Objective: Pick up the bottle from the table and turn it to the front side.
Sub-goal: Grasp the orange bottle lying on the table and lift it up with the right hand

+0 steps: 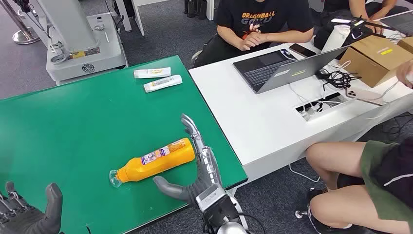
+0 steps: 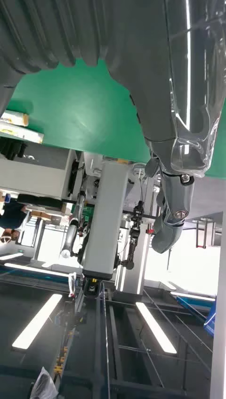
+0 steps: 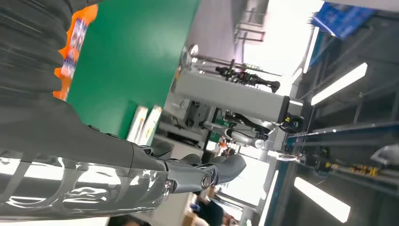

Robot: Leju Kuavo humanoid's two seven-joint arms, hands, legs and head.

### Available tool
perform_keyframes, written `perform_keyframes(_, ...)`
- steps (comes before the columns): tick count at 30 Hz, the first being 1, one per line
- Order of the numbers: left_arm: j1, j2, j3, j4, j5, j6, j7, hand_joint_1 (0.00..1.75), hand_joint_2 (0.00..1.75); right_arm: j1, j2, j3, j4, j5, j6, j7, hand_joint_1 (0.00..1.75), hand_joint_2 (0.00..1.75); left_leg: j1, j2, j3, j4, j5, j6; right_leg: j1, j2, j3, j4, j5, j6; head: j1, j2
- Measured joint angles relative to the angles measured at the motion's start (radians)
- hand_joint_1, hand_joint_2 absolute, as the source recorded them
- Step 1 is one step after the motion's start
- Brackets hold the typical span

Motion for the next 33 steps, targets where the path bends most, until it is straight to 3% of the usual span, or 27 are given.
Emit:
perform_keyframes(4, -0.001, 0.001, 0.002, 0.0, 0.001, -0.005, -0.003, 0.0, 1.75, -0.016, -0.016, -0.032, -0.002, 0.071, 0.074, 0.04, 0.0, 1.75, 0.0, 0.0, 0.0, 0.0, 0.0, 0.0, 0.0, 0.0, 0.0, 0.0, 0.0, 0.0, 0.0, 0.0)
perform_keyframes(7, -0.001, 0.003, 0.006, 0.0, 0.006, -0.015, -0.013, 0.0, 1.75, -0.048, -0.066, -0.062, 0.003, 0.154, 0.179, 0.107, 0.0, 1.75, 0.0, 0.0, 0.0, 0.0, 0.0, 0.0, 0.0, 0.0, 0.001, 0.0, 0.001, 0.0, 0.0, 0.0)
perform_keyframes(11, -0.003, 0.009, 0.01, 0.001, 0.022, -0.048, -0.031, 0.0, 1.75, -0.097, -0.186, -0.11, 0.032, 0.172, 0.354, 0.13, 0.0, 1.75, 0.0, -0.001, 0.0, 0.001, 0.0, 0.001, 0.0, -0.002, 0.001, -0.001, 0.001, 0.001, 0.0, 0.0)
perform_keyframes(18, -0.025, 0.021, 0.025, 0.01, 0.042, -0.072, -0.045, 0.0, 1.75, -0.256, -0.476, -0.202, 0.118, 0.079, 0.649, 0.113, 0.0, 1.75, -0.002, 0.001, -0.001, 0.004, 0.001, 0.005, -0.002, 0.001, 0.001, -0.001, 0.004, 0.006, 0.0, 0.0)
perform_keyframes(24, -0.038, 0.027, 0.029, 0.016, 0.05, -0.073, -0.046, 0.0, 1.75, -0.39, -0.596, -0.204, 0.178, 0.008, 0.766, 0.12, 0.0, 1.75, -0.002, 0.0, -0.002, 0.004, 0.002, 0.007, -0.002, -0.001, 0.001, 0.0, 0.005, 0.006, 0.0, 0.0)
perform_keyframes(27, -0.045, 0.029, 0.029, 0.018, 0.058, -0.074, -0.052, 0.0, 1.75, -0.525, -0.658, -0.159, 0.238, -0.117, 0.939, 0.127, 0.0, 1.75, -0.002, 0.001, -0.003, 0.004, 0.003, 0.007, -0.003, 0.001, 0.001, 0.0, 0.006, 0.007, 0.0, 0.0)
perform_keyframes(30, -0.053, 0.031, 0.029, 0.02, 0.066, -0.074, -0.054, 0.0, 1.75, -0.723, -0.704, -0.072, 0.332, -0.255, 1.112, 0.133, 0.0, 1.75, -0.003, 0.002, -0.002, 0.004, 0.004, 0.008, -0.003, 0.001, 0.0, 0.0, 0.007, 0.007, 0.0, 0.0)
perform_keyframes(33, -0.06, 0.035, 0.029, 0.023, 0.073, -0.07, -0.056, 0.0, 1.75, -0.89, -0.719, 0.034, 0.427, -0.344, 1.172, 0.145, 0.0, 1.75, -0.002, 0.001, -0.002, 0.005, 0.005, 0.008, -0.003, 0.0, 0.001, 0.0, 0.007, 0.008, 0.0, 0.0)
